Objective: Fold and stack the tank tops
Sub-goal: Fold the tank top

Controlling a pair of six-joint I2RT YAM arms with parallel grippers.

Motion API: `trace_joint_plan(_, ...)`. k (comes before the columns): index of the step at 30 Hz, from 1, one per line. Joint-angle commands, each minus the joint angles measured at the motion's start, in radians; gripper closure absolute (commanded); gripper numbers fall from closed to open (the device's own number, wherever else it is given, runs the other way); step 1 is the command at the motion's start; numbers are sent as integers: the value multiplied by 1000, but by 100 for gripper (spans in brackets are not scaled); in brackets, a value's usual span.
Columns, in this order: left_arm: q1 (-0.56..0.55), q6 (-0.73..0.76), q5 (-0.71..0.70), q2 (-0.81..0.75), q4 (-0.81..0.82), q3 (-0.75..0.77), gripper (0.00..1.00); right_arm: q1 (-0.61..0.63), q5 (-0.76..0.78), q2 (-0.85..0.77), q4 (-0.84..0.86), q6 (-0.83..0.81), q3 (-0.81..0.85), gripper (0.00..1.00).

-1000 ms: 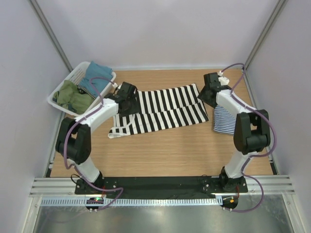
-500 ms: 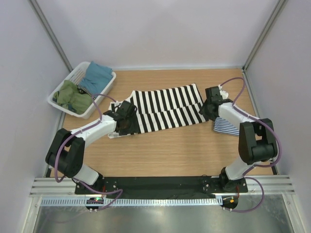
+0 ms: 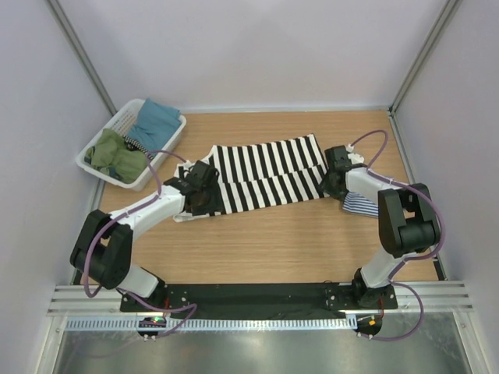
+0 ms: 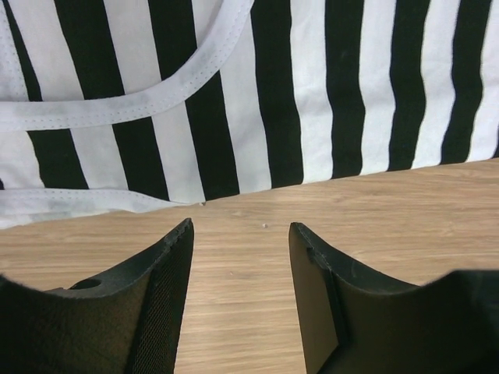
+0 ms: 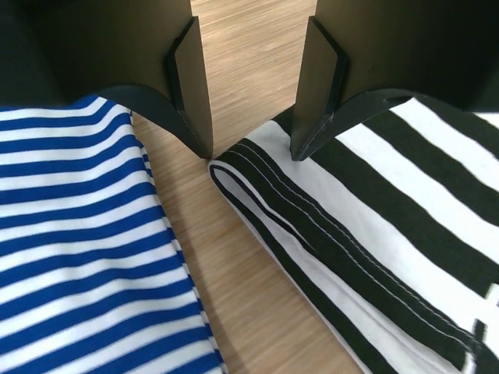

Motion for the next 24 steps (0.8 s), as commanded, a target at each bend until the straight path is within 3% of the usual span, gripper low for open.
trace_joint_plan(1,-4,6,-24,-74,-4,17,46,20,66,-18,22,40,-29,50)
trace_joint_plan(4,-4,9,-37,-105,-4,21,45,30,77,-9,28,48,-44,57)
trace_joint_plan(5,-4,9,-43,-108,-3,21,45,39,80,-7,30,48,-49,67)
trace_joint_plan(8,-5,9,-55,-118,2,21,44,56,85,-18,27,55,-69,83)
trace_joint_plan(17,-4,15,-66,-115,14,44,43,144,117,-180,-27,81,-204,92)
trace_joint_plan(24,-3,35,-92,-121,-14,89,42,152,96,-404,-96,71,-337,95)
